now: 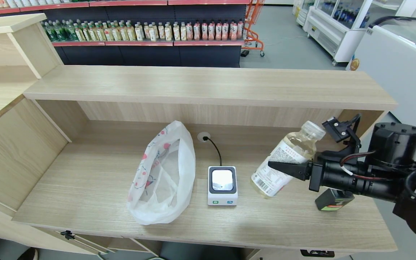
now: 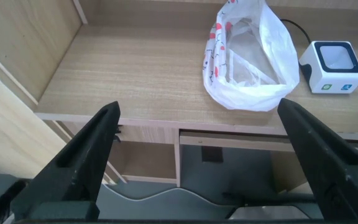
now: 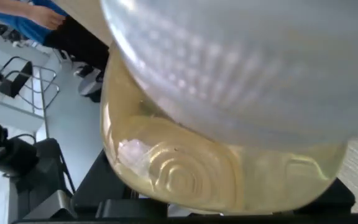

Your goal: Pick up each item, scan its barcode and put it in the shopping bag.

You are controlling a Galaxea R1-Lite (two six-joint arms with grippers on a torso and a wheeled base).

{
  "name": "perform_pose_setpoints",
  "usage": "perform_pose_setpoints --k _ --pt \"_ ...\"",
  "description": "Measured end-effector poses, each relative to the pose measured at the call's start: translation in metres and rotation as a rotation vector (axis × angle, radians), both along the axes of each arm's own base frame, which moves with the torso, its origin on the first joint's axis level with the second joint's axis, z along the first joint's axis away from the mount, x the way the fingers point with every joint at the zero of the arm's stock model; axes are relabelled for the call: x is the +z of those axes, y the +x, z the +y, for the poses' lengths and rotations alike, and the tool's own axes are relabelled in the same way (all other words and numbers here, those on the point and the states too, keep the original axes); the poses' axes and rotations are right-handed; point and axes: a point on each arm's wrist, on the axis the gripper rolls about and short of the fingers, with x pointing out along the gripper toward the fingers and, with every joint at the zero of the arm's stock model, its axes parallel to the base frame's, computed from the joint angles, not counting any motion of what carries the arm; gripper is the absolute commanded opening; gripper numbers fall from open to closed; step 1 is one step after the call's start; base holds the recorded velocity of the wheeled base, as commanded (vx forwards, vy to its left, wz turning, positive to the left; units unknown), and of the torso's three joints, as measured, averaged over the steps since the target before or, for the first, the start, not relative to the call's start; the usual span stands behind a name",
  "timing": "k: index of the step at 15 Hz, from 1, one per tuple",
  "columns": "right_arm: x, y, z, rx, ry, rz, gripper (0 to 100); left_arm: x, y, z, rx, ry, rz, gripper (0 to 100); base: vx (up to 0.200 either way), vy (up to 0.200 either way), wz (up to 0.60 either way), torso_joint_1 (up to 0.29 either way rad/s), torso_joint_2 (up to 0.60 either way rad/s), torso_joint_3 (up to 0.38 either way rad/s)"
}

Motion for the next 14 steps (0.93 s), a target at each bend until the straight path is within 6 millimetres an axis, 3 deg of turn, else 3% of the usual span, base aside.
perform_pose_setpoints --k 5,14 --pt "0.012 -0.028 0.023 0.146 0.019 -0.037 0 0.0 0.0 0.0 0.0 0.0 0.0 100 0.0 0.0 0.0 0.0 0.0 0.0" --pt "-0.002 -0.048 0.042 0.25 -0.022 0.028 0 0.0 0.0 0.0 0.0 0.0 0.0 100 0.0 0.0 0.0 0.0 0.0 0.0"
